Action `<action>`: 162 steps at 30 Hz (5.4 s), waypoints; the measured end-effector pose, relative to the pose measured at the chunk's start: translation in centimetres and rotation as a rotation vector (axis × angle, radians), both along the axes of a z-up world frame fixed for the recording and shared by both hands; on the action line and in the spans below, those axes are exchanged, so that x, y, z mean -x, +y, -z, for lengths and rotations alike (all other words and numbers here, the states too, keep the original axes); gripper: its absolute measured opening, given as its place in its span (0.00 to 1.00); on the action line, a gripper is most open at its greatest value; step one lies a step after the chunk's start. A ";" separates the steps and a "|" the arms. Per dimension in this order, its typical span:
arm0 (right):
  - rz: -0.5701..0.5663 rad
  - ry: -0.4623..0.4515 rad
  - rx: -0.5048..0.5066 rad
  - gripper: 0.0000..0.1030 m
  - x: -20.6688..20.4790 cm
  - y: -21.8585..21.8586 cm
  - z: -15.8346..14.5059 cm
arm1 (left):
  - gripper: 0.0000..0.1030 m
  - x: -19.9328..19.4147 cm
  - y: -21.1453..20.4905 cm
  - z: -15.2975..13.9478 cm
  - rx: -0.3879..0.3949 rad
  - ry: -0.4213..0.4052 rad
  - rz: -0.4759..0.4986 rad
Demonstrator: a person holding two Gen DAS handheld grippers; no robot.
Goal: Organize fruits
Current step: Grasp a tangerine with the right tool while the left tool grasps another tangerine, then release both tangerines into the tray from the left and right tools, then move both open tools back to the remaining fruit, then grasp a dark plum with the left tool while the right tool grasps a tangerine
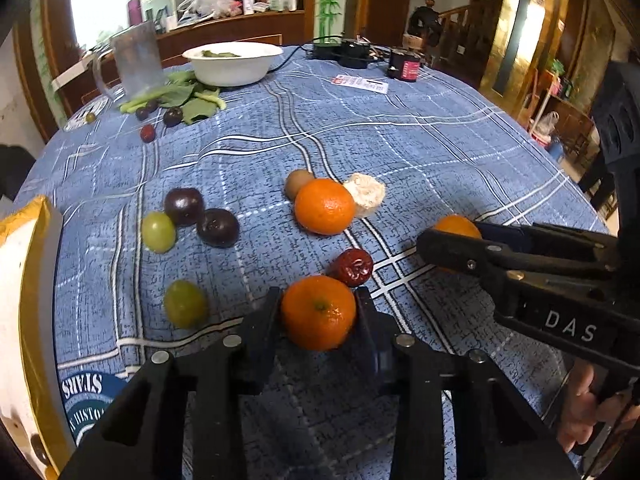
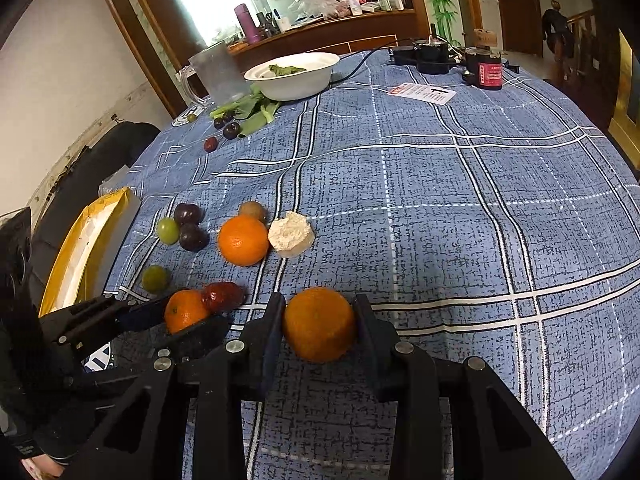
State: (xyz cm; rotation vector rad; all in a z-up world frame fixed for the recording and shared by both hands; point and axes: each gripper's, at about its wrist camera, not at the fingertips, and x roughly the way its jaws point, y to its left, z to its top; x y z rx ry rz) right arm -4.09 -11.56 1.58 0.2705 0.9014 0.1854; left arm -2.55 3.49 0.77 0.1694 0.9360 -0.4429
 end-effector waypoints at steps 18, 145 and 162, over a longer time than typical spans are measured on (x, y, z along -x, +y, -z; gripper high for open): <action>-0.225 -0.144 -0.053 0.36 2.3 9.9 -5.8 | 0.34 5.5 20.2 -8.7 0.109 -0.129 -0.407; -0.205 -0.039 -0.205 0.36 -4.6 2.3 -1.2 | 0.22 -6.3 8.8 -2.1 0.502 0.074 -0.246; -0.100 -0.001 -0.397 0.36 -5.5 -0.7 0.7 | 0.22 0.9 11.8 -5.9 0.506 -0.022 -0.309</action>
